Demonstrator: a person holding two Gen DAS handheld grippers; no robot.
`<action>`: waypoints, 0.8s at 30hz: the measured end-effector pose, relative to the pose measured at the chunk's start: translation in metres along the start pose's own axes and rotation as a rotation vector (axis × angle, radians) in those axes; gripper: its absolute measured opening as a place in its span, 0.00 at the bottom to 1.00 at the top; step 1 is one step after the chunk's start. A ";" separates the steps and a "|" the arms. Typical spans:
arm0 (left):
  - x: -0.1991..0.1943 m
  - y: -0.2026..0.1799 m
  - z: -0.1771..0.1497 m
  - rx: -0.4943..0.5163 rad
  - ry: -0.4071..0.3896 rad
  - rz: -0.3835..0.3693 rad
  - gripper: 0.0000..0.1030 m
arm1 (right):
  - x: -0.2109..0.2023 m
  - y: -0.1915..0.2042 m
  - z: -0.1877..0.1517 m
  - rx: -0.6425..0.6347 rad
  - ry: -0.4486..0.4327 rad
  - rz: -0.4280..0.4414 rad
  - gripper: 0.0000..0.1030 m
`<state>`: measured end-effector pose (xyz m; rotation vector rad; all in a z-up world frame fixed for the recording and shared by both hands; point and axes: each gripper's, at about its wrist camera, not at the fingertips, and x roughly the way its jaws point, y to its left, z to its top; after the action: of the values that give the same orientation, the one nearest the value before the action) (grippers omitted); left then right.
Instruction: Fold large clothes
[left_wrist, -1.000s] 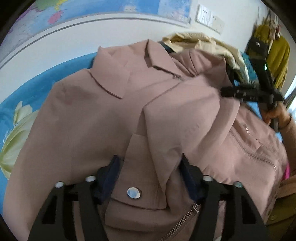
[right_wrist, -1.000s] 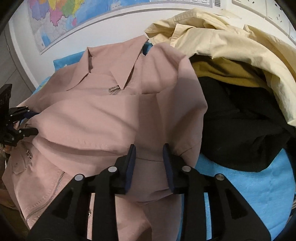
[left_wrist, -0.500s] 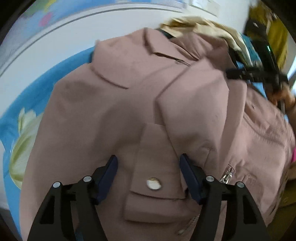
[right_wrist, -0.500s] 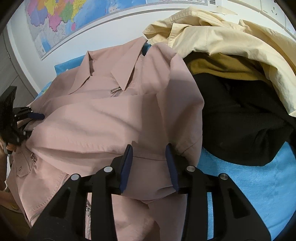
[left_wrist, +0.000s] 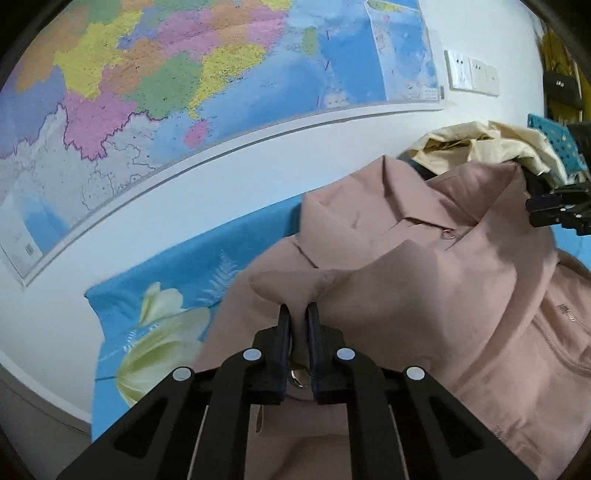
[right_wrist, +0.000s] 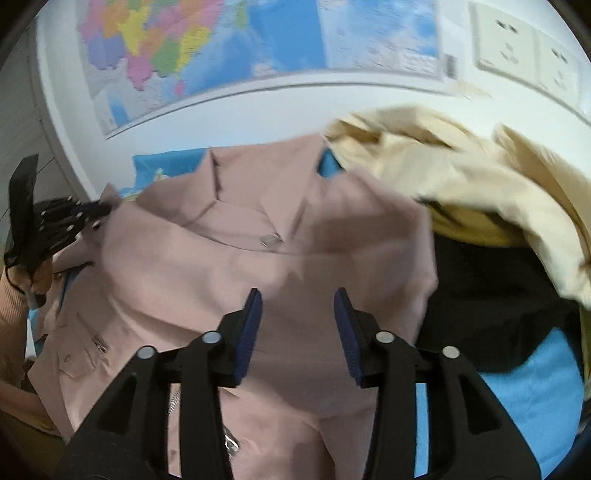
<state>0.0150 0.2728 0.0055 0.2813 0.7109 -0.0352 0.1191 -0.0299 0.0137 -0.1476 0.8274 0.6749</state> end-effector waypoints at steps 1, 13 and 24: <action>0.006 0.000 -0.001 0.000 0.020 0.008 0.10 | 0.010 0.002 0.002 -0.009 0.022 -0.004 0.43; 0.061 0.001 -0.020 -0.028 0.195 0.053 0.55 | 0.038 -0.008 0.001 -0.030 0.087 -0.135 0.57; 0.027 0.035 -0.027 -0.153 0.114 0.049 0.71 | 0.068 0.002 0.016 -0.091 0.151 -0.234 0.46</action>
<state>0.0225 0.3157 -0.0229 0.1548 0.8150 0.0822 0.1610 0.0111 -0.0246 -0.3754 0.9081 0.4841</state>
